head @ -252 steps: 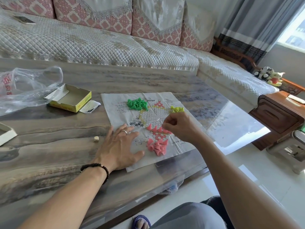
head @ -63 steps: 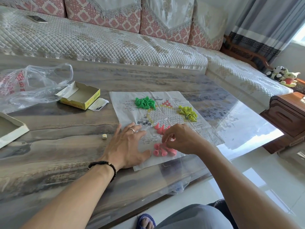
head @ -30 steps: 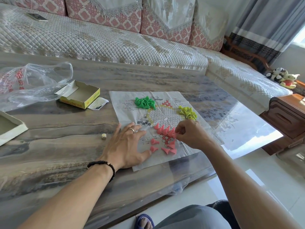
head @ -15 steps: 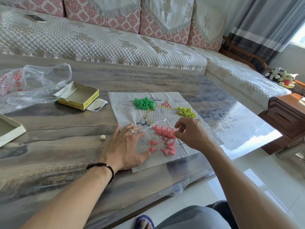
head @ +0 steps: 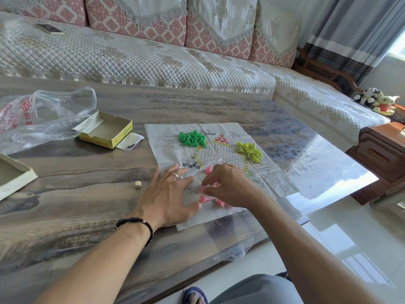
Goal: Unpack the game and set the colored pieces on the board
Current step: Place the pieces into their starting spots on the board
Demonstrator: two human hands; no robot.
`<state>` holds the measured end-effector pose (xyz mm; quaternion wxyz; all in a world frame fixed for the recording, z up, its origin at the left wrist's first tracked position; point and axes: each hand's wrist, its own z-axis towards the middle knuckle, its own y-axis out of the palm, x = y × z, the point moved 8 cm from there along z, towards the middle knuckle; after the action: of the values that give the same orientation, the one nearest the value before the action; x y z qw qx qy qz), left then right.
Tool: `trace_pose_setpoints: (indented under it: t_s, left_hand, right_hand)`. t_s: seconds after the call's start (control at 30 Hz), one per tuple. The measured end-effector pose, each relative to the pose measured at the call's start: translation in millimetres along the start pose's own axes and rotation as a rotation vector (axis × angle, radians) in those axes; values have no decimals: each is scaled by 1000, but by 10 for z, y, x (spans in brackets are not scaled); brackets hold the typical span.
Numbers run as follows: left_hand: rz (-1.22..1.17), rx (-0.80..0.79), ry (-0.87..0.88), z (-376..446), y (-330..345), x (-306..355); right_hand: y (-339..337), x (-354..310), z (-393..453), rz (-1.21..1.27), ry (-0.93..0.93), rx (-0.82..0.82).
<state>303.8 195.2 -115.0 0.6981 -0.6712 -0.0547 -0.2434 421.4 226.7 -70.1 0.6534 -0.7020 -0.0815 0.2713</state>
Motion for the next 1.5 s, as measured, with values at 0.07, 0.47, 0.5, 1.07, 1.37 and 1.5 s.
trace_pose_setpoints:
  t_s: [0.07, 0.47, 0.5, 1.07, 1.37, 1.5]
  left_hand:
    - [-9, -1, -2, 1, -4, -4]
    - [33, -16, -9, -12, -4, -7]
    - [33, -15, -10, -15, -11, -1]
    - [1, 2, -16, -20, -10, -16]
    - [14, -48, 1, -5, 25, -11]
    - [20, -48, 4, -8, 5, -3]
  right_hand:
    - [-66, 3, -6, 34, -5, 29]
    - [-326, 196, 40, 2, 50, 44]
    - [-299, 197, 54, -23, 47, 30]
    - [-178, 83, 117, -188, 8, 17]
    - [-32, -87, -157, 35, -80, -87]
    - [25, -141, -135, -7, -85, -73]
